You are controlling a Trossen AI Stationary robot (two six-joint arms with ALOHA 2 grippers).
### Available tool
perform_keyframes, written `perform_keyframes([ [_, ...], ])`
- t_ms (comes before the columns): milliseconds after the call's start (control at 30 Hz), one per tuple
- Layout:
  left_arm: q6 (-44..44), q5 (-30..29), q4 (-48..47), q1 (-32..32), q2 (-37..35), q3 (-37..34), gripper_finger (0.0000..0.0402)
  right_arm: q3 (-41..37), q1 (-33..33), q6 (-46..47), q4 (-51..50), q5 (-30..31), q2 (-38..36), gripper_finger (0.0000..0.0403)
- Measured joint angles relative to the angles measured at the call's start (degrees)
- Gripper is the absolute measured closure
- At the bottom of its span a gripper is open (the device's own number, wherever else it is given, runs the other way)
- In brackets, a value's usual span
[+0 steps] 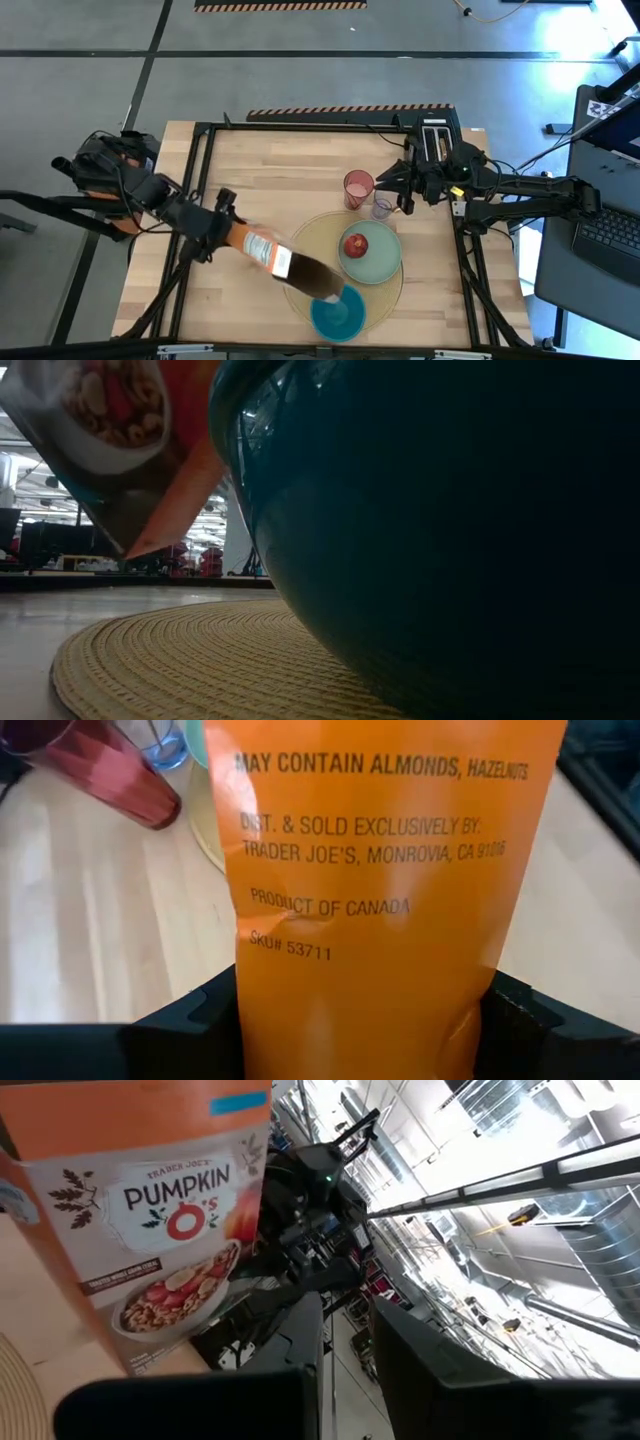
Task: Arrange a breakfast setting
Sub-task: Pour the cereal into the blue bowl
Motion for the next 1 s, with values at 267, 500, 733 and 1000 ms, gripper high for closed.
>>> perform_keyframes([
  [267,-1.83,-6.32,-2.68,-4.34,8.32,3.85,0.0153,0.0,0.0,-0.2,-0.47,1.42,0.0,0.0346],
  [500,-4.73,-8.22,-13.64,-7.18,17.97,13.32,0.0153,0.0,0.0,-0.2,-0.47,1.45,0.0,0.0346],
  [733,-6.29,-9.5,-21.76,-7.78,24.57,23.52,0.0153,0.0,0.0,-0.2,-0.45,1.45,0.0,0.0346],
  [1000,-3.74,-11.17,-29.2,-7.75,27.48,30.52,0.0153,0.0,0.0,-0.2,-0.78,1.44,0.0,0.0346],
])
